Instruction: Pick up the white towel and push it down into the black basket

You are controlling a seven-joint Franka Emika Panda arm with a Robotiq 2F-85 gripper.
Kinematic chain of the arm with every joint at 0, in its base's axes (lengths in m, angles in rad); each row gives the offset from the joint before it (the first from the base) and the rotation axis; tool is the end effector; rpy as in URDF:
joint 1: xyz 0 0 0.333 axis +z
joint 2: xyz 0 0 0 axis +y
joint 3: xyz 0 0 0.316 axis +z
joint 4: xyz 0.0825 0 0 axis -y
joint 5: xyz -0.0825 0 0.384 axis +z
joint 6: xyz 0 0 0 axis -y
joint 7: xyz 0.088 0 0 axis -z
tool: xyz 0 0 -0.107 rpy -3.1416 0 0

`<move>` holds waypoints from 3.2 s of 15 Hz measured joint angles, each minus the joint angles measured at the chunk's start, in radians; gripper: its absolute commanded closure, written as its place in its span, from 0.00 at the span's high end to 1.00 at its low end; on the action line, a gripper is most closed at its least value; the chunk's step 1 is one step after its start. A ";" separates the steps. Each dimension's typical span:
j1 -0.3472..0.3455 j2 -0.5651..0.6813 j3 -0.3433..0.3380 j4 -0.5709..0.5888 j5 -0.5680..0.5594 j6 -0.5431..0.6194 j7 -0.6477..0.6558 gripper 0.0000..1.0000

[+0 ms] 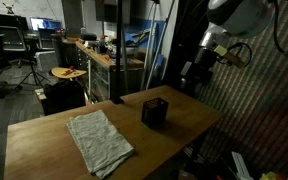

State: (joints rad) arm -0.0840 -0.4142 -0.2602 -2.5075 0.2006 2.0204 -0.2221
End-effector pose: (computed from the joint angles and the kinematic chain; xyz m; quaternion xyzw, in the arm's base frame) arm 0.3839 -0.1257 0.4189 -0.9846 0.0949 0.0056 0.1466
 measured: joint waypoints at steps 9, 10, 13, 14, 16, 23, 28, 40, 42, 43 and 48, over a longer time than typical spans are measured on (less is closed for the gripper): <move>0.000 -0.007 0.000 0.005 0.000 0.000 0.000 1.00; 0.000 -0.007 0.000 0.005 0.000 0.000 0.000 1.00; 0.000 -0.007 0.000 0.005 0.000 0.000 0.000 1.00; 0.000 -0.007 0.000 0.005 0.000 0.000 0.000 1.00; -0.001 -0.006 0.001 0.004 0.000 0.000 0.000 1.00; 0.020 0.007 0.060 0.003 0.014 0.016 -0.022 1.00; 0.077 0.011 0.115 -0.001 0.028 0.137 -0.038 1.00; 0.235 0.146 0.222 0.052 0.042 0.547 -0.068 1.00; 0.257 0.181 0.254 0.091 0.041 0.566 -0.069 1.00; 0.264 0.200 0.268 0.114 0.041 0.572 -0.069 1.00; 0.271 0.319 0.310 0.250 0.036 0.601 -0.086 1.00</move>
State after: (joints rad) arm 0.1869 -0.0957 0.0499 -2.2575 0.2362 2.6215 -0.3080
